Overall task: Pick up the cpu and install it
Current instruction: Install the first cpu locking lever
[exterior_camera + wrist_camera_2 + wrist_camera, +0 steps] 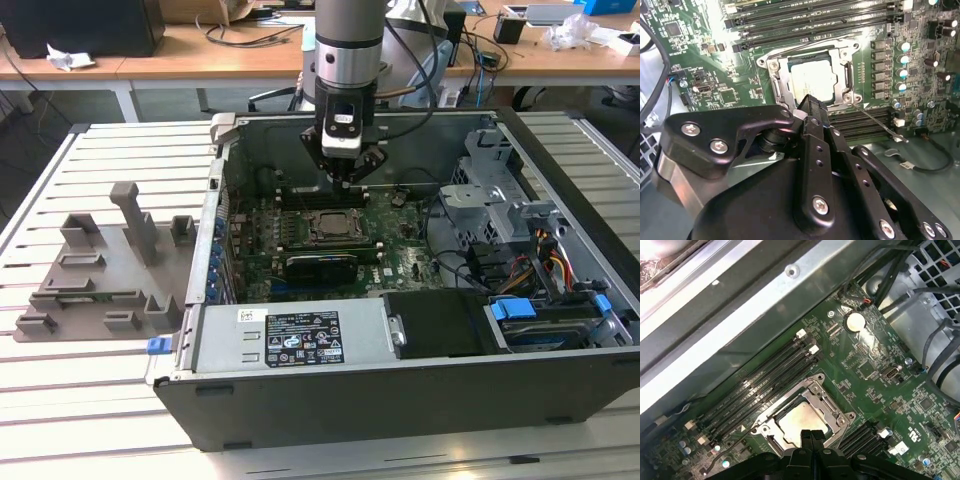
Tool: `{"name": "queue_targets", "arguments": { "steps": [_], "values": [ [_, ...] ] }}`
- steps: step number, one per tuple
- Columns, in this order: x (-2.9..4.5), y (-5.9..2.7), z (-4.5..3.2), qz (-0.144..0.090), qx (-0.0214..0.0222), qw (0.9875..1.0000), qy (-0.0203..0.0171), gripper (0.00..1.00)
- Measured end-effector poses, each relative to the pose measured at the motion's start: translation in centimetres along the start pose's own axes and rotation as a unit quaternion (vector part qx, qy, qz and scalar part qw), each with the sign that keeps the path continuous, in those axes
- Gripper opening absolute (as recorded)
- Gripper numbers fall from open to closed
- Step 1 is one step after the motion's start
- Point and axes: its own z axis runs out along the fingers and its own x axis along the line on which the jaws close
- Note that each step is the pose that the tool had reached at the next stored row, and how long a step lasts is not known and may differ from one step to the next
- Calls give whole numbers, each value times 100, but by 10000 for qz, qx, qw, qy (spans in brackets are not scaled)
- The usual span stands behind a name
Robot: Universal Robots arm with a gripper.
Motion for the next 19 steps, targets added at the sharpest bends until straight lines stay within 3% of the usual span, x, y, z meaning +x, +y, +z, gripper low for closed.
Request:
{"name": "queue_targets", "arguments": {
  "steps": [7,15,19],
  "values": [
    [0,0,0,-362,-9,9993,-11,11],
    [0,0,0,-736,-18,9973,-22,11],
    [0,0,0,-954,-23,9954,-28,11]
  ]
}}
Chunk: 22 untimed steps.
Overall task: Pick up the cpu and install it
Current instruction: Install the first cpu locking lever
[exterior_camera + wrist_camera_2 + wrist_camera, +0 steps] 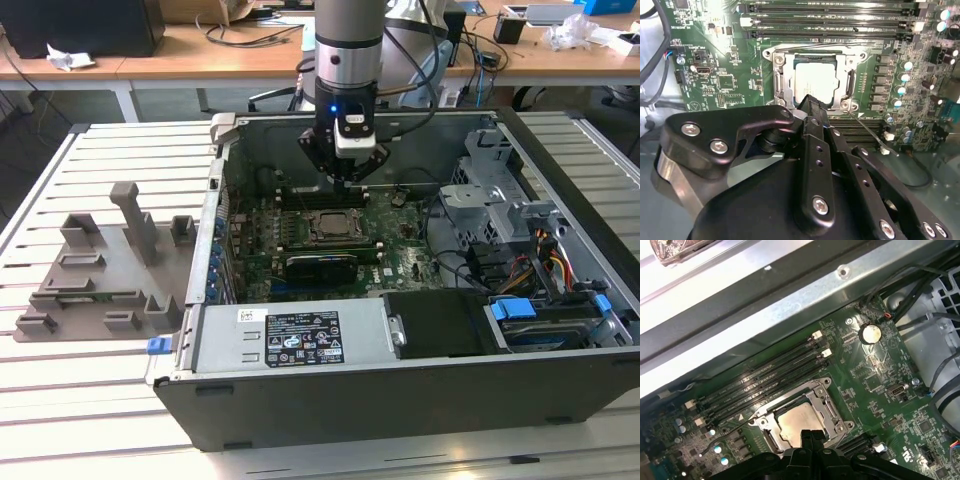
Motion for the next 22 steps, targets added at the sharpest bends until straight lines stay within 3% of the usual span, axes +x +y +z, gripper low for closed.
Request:
{"name": "queue_targets", "arguments": {
  "steps": [10,22],
  "values": [
    [0,0,0,-486,-12,9988,-14,11],
    [0,0,0,-1072,-26,9942,-31,11]
  ]
}}
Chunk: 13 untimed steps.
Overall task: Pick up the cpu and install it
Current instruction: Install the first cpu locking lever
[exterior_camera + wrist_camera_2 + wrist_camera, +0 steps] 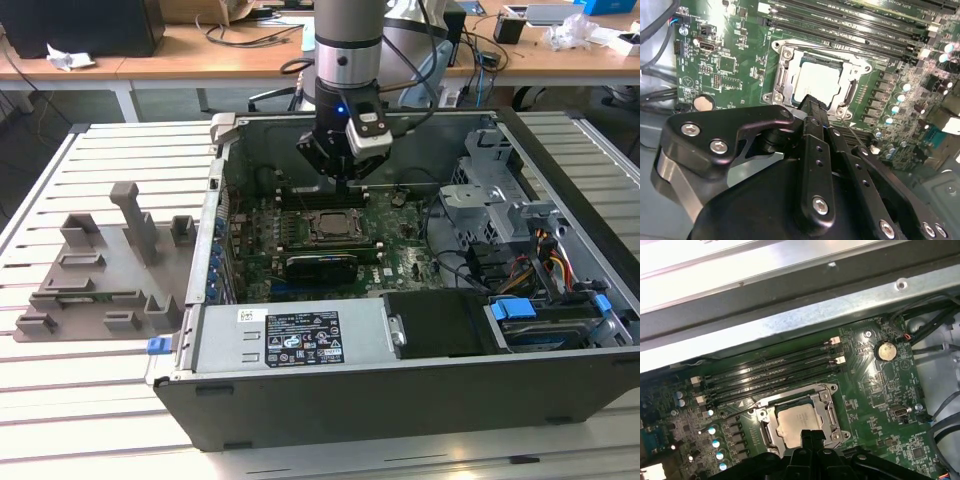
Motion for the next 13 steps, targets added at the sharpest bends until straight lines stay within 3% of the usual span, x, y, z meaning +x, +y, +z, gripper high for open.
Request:
{"name": "queue_targets", "arguments": {
  "steps": [8,13],
  "values": [
    [0,0,0,-347,-9,9994,-10,11],
    [0,0,0,-592,-15,9982,-17,11]
  ]
}}
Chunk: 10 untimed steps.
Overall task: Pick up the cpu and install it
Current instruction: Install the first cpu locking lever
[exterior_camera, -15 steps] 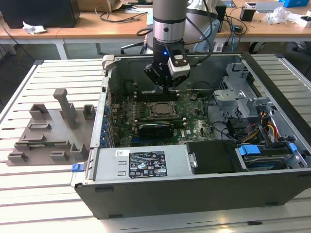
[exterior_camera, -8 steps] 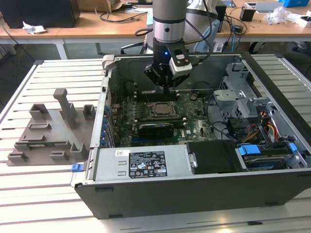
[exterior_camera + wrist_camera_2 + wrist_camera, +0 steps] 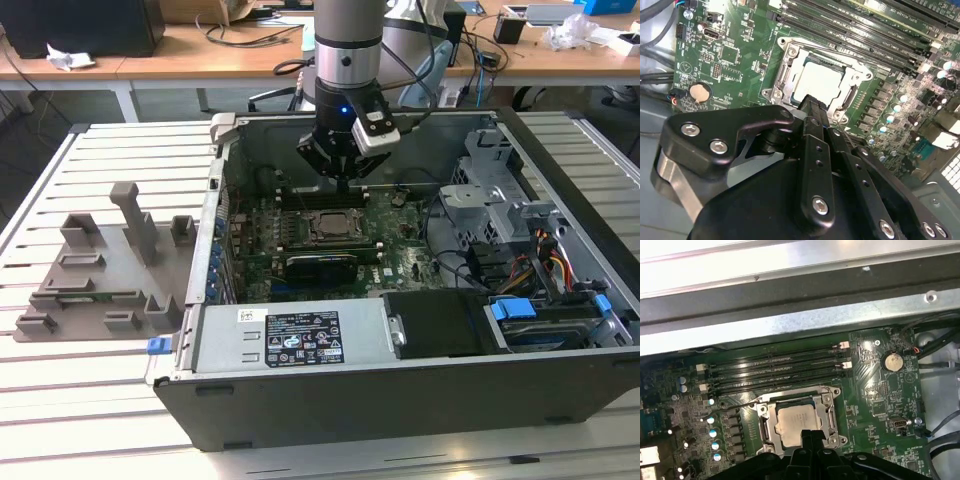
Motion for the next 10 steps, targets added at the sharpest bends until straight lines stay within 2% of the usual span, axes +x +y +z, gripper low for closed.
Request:
{"name": "queue_targets", "arguments": {
  "steps": [5,10],
  "values": [
    [0,0,0,-216,-5,9998,-6,11],
    [0,0,0,-466,-11,9989,-13,11]
  ]
}}
